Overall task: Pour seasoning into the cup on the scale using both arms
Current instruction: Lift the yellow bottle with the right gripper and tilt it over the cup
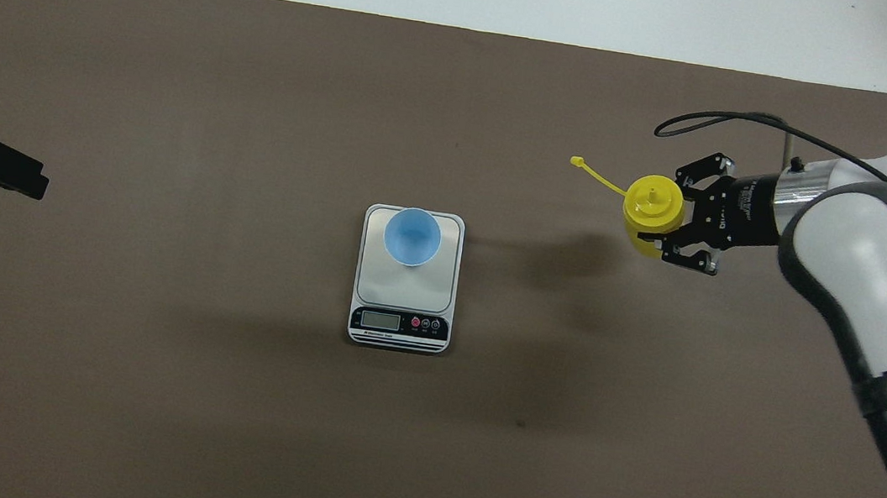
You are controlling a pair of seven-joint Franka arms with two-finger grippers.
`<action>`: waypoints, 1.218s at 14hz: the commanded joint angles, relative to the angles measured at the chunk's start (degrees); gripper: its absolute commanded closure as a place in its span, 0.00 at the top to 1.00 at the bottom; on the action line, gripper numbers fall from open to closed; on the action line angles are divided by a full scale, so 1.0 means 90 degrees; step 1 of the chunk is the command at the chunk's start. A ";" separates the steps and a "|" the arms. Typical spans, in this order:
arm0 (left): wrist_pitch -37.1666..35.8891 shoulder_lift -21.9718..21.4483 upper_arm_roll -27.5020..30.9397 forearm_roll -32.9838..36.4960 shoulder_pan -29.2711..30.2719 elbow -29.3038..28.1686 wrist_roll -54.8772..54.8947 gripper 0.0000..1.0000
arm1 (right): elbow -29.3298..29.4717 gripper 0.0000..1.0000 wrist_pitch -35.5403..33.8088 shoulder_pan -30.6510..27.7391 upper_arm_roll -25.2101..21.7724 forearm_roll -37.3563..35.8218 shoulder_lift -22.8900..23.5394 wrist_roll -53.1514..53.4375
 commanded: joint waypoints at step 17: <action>-0.0021 -0.0029 -0.0003 0.0100 -0.0025 -0.0038 0.0050 1.00 | 0.0873 0.00 0.2727 0.2279 0.0528 -0.6627 0.0537 0.3742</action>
